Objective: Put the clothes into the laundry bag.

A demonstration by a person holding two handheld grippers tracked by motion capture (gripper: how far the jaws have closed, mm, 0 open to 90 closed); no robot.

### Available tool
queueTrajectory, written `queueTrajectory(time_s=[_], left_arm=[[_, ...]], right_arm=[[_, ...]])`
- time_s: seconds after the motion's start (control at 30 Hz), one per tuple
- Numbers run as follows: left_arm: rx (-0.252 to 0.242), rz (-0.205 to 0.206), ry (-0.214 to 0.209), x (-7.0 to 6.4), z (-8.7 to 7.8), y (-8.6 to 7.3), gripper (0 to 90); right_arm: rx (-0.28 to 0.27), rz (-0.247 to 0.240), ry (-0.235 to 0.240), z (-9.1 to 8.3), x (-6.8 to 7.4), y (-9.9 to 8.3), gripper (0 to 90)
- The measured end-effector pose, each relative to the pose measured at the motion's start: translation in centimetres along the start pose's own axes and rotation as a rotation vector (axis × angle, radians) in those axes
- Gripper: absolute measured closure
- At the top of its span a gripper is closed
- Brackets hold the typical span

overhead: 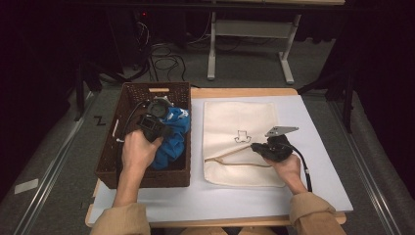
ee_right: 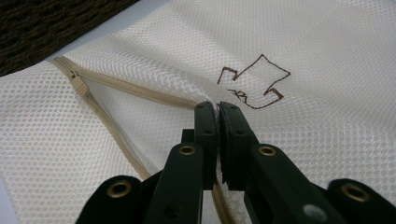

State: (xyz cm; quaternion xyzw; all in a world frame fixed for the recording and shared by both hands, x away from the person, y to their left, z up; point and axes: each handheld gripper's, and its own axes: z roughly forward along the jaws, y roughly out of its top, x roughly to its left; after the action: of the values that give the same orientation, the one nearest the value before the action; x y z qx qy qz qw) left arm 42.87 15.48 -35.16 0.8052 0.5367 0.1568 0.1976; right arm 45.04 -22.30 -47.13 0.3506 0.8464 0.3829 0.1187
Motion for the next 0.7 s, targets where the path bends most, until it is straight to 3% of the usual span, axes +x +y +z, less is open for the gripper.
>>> queueTrajectory(time_s=[0.07,0.23,0.47,0.57,0.7], left_arm=[[-0.004,-0.008,-0.041,0.1,-0.2,0.1,76.5],[-0.046,-0.004,-0.086,-0.4,-0.8,0.2,76.4],[-0.064,0.033,-0.113,-2.0,-1.3,0.7,76.3],[-0.071,0.041,-0.154,-2.5,-1.3,0.9,76.2],[-0.066,0.054,-0.162,-3.2,-1.3,1.0,76.2]], right_arm=[[0.005,-0.006,0.001,0.0,-0.1,0.0,87.3],[0.002,0.000,-0.003,0.0,-0.2,0.0,87.4],[0.004,0.004,-0.003,0.1,-0.2,0.0,87.4],[-0.001,0.002,-0.002,0.0,-0.3,0.0,87.4],[-0.002,-0.001,-0.003,0.1,-0.3,0.0,87.4]])
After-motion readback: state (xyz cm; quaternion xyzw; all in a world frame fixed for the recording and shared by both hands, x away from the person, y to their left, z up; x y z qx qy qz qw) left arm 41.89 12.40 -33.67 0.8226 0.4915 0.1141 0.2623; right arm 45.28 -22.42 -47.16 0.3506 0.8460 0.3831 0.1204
